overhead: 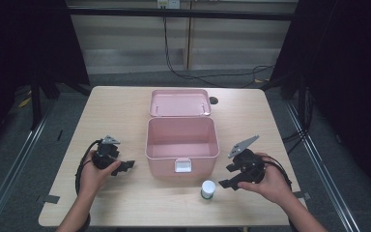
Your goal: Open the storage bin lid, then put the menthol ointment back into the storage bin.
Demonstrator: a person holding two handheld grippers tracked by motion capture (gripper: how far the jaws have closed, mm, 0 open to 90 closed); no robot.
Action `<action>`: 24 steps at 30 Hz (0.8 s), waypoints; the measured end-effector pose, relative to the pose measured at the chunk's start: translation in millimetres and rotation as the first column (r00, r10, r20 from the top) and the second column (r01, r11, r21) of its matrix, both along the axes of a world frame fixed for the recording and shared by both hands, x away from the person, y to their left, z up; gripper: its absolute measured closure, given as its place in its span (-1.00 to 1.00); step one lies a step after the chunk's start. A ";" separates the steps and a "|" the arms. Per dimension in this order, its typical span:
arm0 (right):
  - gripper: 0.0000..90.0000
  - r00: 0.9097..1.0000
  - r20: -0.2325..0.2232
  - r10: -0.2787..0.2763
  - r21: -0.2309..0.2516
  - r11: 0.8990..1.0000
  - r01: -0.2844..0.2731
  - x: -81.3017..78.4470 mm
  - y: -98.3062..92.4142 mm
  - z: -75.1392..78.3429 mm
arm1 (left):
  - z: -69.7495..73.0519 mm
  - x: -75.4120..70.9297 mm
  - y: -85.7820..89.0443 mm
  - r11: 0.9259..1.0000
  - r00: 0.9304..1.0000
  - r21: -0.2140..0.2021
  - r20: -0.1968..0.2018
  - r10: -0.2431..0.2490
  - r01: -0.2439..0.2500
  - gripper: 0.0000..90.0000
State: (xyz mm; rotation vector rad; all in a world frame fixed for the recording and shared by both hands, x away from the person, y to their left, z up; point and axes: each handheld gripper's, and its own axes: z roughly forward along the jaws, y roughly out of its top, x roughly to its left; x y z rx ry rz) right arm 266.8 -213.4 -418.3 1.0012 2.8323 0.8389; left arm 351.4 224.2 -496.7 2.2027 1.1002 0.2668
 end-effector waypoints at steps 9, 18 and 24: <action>-0.27 1.000 -0.009 0.029 -0.014 0.999 -0.029 -4.2 6.7 0.7 | -5.1 -6.6 1.3 1.000 0.998 0.007 0.062 -0.030 0.029 -0.63; -0.27 0.999 -0.015 0.051 -0.034 0.998 -0.052 -5.2 12.6 0.6 | -7.3 -9.2 3.1 0.999 0.996 -0.004 0.081 -0.037 0.037 -0.67; -0.27 0.997 -0.022 0.067 -0.048 0.997 -0.068 -5.0 17.5 -0.1 | -10.2 -11.5 4.7 0.999 0.992 -0.012 0.112 -0.051 0.052 -0.67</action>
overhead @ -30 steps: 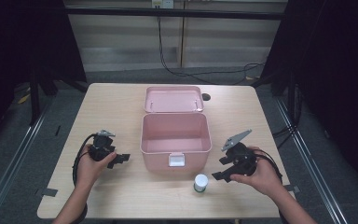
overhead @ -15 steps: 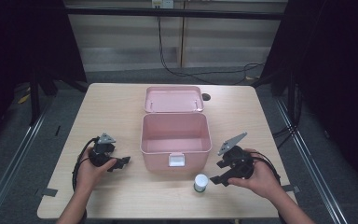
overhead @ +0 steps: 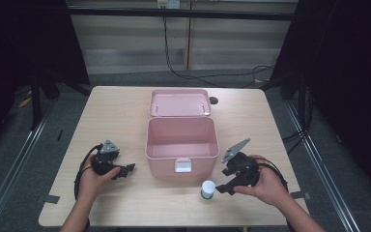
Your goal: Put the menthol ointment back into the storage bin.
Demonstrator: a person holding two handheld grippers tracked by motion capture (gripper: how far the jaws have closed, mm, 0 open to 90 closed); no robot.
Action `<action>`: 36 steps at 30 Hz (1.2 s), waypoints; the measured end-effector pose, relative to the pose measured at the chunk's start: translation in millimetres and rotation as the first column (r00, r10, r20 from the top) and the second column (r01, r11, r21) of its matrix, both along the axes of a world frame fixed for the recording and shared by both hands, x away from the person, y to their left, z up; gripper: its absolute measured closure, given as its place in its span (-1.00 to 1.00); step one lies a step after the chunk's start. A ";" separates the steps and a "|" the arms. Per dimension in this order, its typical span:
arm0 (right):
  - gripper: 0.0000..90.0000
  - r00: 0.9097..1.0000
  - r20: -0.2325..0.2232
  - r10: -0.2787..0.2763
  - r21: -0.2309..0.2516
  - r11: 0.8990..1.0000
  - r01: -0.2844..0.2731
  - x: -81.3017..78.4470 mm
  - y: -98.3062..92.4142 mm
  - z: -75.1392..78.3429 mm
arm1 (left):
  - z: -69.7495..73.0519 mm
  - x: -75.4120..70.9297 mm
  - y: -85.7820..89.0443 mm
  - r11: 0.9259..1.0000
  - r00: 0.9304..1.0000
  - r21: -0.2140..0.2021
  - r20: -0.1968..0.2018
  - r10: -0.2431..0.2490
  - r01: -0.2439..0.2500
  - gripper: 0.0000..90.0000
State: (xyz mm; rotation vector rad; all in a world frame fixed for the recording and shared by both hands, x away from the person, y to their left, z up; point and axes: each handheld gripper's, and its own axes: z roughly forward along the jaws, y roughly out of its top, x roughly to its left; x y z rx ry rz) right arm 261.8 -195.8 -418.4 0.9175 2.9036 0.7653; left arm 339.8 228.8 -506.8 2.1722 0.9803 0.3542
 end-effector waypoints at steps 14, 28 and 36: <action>-0.27 0.999 -0.016 0.044 -0.036 0.998 -0.045 0.1 18.1 -8.5 | -3.1 -1.3 -1.9 0.999 0.999 0.012 0.019 -0.031 0.031 -0.82; -0.26 0.997 -0.039 0.067 -0.081 0.994 -0.070 0.7 31.4 -17.9 | -3.1 -1.2 -1.8 0.999 0.999 0.012 0.019 -0.033 0.033 -0.83; -0.24 0.996 -0.044 0.079 -0.095 0.992 -0.083 1.0 36.0 -22.2 | -3.1 -1.3 -1.8 0.999 0.999 0.012 0.020 -0.033 0.033 -0.83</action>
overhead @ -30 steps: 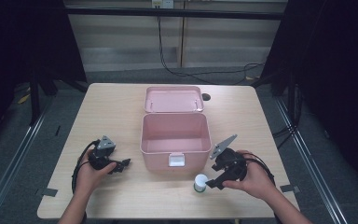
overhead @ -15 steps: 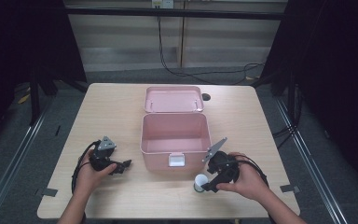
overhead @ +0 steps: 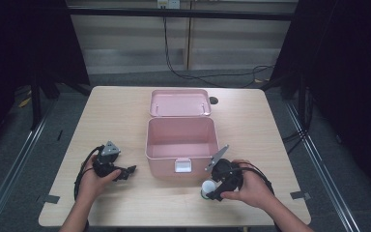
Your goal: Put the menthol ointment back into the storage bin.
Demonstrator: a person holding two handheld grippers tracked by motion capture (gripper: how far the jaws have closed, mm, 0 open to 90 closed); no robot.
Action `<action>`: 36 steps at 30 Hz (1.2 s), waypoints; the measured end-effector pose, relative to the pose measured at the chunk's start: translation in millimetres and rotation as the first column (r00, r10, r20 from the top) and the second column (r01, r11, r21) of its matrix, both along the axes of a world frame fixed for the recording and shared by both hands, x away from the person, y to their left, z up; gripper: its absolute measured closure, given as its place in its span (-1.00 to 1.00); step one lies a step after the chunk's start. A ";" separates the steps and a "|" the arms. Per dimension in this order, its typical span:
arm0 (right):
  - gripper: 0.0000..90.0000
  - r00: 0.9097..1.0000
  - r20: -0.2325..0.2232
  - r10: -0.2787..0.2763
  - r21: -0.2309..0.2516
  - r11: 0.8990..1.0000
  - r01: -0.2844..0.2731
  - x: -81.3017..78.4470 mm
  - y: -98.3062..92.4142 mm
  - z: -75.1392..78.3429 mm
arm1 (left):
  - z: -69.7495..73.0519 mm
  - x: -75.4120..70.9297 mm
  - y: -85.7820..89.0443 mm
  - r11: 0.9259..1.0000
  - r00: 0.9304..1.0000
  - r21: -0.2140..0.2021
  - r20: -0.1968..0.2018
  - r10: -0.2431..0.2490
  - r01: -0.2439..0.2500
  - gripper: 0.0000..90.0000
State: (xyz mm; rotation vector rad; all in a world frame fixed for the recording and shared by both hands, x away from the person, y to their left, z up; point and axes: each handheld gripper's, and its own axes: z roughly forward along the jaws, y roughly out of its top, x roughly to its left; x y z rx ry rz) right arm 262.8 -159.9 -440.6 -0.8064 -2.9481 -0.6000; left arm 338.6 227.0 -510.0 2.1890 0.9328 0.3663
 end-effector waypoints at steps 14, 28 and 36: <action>-0.12 0.999 0.012 0.045 -0.046 0.998 -0.045 1.5 11.4 -2.5 | 0.0 0.0 0.0 1.000 1.000 0.000 0.000 0.000 0.000 -0.83; 0.05 0.996 0.004 0.084 -0.081 0.993 -0.084 3.9 21.1 -9.9 | 0.1 0.4 0.2 1.000 1.000 0.003 0.002 -0.001 0.001 -0.83; 0.12 0.997 0.010 0.080 -0.110 0.991 -0.079 4.5 22.1 -6.0 | 0.1 0.6 0.2 1.000 1.000 0.001 0.000 -0.005 0.005 -0.83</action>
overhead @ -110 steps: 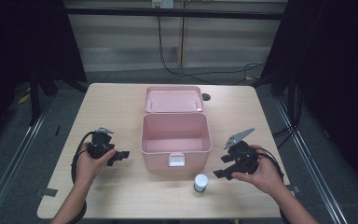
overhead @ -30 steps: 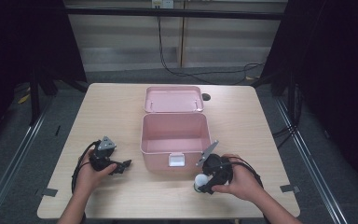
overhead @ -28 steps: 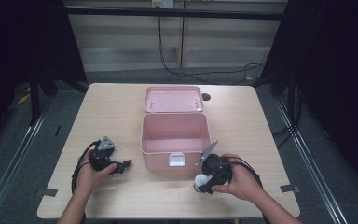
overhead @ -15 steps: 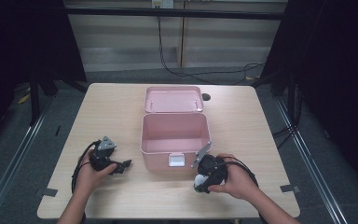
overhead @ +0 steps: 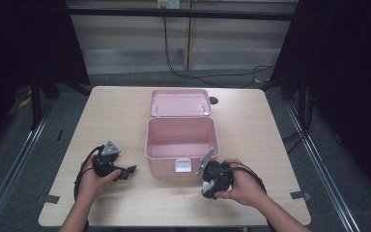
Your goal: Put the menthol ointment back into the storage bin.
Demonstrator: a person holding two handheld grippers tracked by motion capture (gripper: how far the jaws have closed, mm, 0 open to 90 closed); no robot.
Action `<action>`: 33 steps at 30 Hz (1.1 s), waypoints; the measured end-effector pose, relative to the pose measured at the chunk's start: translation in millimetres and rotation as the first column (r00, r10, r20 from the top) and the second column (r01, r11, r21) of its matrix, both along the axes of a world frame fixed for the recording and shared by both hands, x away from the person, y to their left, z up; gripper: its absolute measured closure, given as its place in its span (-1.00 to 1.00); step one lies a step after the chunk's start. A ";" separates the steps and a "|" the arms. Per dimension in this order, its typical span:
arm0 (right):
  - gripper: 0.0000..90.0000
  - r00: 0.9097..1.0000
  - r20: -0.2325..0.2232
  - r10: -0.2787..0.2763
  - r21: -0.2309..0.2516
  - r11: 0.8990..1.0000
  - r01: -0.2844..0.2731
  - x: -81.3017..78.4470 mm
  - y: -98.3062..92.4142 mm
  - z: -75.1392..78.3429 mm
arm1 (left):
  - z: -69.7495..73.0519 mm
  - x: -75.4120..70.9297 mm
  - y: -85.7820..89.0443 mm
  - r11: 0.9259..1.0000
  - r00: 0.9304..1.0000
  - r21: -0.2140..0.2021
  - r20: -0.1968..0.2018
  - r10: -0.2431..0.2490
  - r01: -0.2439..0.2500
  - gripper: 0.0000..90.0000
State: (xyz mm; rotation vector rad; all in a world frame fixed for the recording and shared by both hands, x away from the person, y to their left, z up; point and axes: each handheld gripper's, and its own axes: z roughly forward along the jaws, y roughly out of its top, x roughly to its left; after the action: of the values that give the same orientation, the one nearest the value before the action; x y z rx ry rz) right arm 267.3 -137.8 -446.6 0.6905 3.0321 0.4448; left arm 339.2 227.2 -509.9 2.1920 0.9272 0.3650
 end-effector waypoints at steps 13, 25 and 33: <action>0.12 1.000 -0.020 -0.013 0.000 1.000 0.013 1.1 -9.8 23.9 | 0.0 0.2 -0.1 1.000 1.000 0.000 0.000 -0.001 0.001 -0.84; 0.12 0.999 -0.025 -0.027 0.010 1.000 0.027 3.7 -23.6 55.1 | 0.0 0.6 -0.1 1.000 1.000 0.004 0.000 -0.002 0.002 -0.84; 0.12 0.999 -0.018 -0.038 -0.009 0.999 0.038 7.5 -28.0 74.9 | 0.0 0.9 -0.4 1.000 1.000 0.004 -0.002 -0.004 0.004 -0.85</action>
State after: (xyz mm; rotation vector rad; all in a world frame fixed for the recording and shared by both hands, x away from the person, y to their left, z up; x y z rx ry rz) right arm 274.8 -165.8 -371.7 0.7553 3.0303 0.4273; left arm 340.0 226.8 -509.9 2.1980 0.9244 0.3628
